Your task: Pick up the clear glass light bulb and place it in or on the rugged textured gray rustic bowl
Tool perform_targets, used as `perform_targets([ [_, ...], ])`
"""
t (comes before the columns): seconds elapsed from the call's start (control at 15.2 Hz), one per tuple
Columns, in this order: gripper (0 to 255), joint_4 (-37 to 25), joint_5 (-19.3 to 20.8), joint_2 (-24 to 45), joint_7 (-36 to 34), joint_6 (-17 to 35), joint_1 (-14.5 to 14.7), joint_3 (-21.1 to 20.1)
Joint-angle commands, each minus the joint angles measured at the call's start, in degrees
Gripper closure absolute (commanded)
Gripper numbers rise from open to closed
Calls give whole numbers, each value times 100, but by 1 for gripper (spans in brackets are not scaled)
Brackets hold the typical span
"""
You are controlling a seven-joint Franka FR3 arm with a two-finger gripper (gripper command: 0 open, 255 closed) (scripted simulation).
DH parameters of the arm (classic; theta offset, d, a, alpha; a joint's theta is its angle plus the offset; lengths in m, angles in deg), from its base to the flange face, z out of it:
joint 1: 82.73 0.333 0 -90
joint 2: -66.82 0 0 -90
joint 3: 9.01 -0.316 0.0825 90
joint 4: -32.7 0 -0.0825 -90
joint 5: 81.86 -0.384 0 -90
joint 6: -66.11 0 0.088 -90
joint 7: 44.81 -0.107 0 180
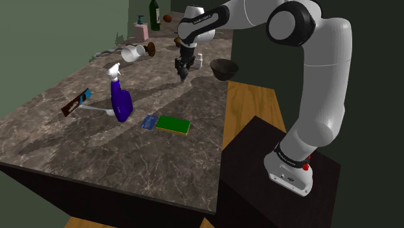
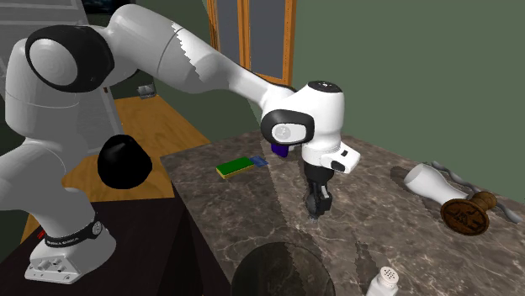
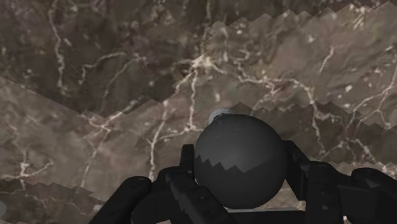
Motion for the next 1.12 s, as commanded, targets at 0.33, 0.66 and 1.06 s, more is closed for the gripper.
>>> perform_targets([
  [0.33,255,-119,25,-130,-33,-246,4,11],
  [0.66,255,-305,54,-267,-73,-567,6,23],
  [1.06,255,-576,84,-398,-119,-967,6,34],
])
